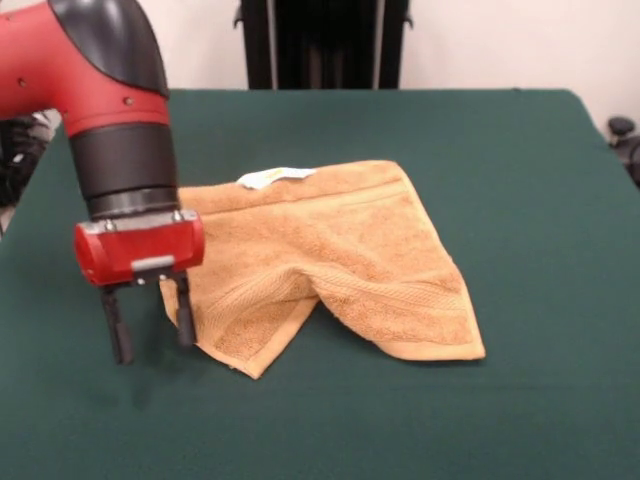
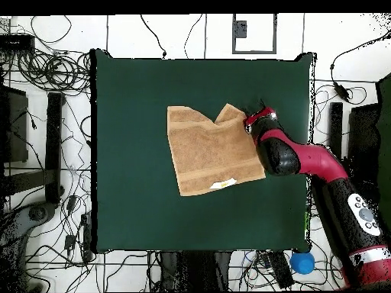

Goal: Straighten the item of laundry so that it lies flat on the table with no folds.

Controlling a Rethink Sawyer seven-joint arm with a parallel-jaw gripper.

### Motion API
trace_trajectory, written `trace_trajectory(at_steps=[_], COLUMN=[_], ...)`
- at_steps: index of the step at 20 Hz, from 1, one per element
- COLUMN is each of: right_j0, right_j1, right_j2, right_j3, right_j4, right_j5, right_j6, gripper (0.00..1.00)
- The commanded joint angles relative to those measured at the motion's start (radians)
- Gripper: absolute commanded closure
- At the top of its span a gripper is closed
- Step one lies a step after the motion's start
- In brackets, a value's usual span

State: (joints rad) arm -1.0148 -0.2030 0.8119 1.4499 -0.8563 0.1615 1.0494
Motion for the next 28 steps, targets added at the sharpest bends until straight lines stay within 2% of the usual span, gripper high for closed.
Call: trace_trajectory(at_steps=[1, 9, 12, 15, 18, 22, 26, 28], right_j0=[0.089, 0.198, 0.187, 0.205, 0.179, 0.158, 0.098, 0.128], right_j1=[0.046, -0.075, -0.061, -0.077, -0.076, -0.164, -0.218, -0.247], right_j2=[0.010, -0.186, -0.189, -0.218, -0.196, -0.197, -0.169, -0.232], right_j3=[-0.006, 0.077, 0.078, 0.056, 0.050, 0.127, 0.191, 0.184], right_j4=[-0.021, -0.015, -0.002, -0.023, -0.061, -0.089, -0.145, -0.185], right_j5=[0.117, -0.066, -0.083, -0.162, -0.203, -0.214, -0.165, -0.194], right_j6=[-0.058, 0.229, 0.216, 0.205, 0.149, 0.115, 0.042, 0.047], gripper=[0.00, 0.00, 0.00, 0.00, 0.00, 0.00, 0.00, 0.00])
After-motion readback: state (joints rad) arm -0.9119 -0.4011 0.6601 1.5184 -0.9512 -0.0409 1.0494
